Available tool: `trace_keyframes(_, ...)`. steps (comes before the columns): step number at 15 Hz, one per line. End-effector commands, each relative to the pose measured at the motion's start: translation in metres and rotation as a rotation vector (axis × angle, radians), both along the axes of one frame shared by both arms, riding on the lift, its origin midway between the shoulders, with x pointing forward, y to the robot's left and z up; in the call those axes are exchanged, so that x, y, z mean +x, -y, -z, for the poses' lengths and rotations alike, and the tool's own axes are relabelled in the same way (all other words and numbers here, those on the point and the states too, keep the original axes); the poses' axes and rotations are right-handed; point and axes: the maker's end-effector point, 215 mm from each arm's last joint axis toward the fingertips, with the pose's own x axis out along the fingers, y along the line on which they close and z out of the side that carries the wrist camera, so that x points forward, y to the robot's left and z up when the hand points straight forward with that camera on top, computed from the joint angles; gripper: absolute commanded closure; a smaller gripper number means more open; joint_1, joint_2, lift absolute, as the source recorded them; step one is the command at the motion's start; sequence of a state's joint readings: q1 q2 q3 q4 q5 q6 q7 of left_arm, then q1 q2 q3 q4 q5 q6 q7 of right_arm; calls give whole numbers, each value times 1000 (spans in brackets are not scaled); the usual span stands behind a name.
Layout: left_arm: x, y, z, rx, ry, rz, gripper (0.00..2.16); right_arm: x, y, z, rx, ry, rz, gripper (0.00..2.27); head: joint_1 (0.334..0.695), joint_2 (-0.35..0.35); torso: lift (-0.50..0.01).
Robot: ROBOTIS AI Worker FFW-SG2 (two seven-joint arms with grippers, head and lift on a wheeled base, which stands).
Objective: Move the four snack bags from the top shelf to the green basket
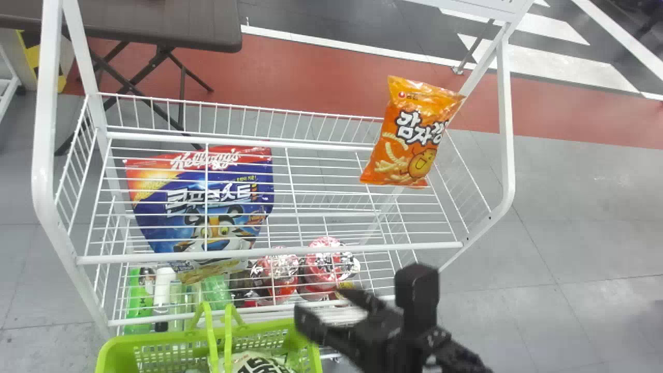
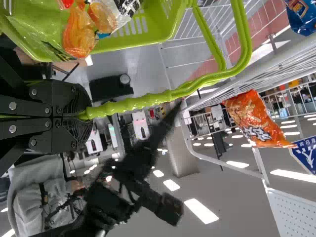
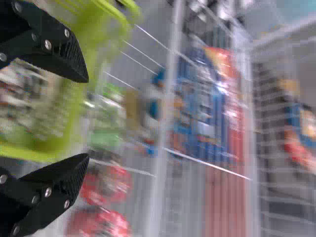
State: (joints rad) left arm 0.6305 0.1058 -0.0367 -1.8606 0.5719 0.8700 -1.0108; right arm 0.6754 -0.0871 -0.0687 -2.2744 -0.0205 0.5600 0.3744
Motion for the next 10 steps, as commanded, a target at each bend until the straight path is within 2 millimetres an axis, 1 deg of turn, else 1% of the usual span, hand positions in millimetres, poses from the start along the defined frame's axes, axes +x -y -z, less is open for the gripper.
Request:
trace_keyframes(1,-1,0,0,4,4,3,1663,60,14,-36,-12,179,73,66,695,-350,0)
trace_keyframes(2,-2,-1,-1,3,7,0,1663,86,28,-48,-36,249,137,66,695,-350,0)
trace_keyframes(4,-3,-4,-1,0,7,-6,1663,129,57,-58,-94,309,238,70,695,-350,0)
trace_keyframes(6,-3,-7,-1,-1,6,-8,1663,166,84,-54,-107,312,293,70,695,-350,0)
trace_keyframes(7,-4,-7,-1,-4,5,-9,1663,183,100,-48,-120,305,324,83,695,-350,0)
trace_keyframes(8,-3,-8,-1,-3,6,-9,1663,194,120,-49,-158,322,377,87,695,-350,0)
trace_keyframes(9,-4,-8,-1,-7,5,-9,1663,202,138,-59,-193,373,436,87,695,-350,0)
trace_keyframes(10,-3,-8,-1,-5,4,-9,1663,207,155,-63,-213,386,484,90,695,-350,0)
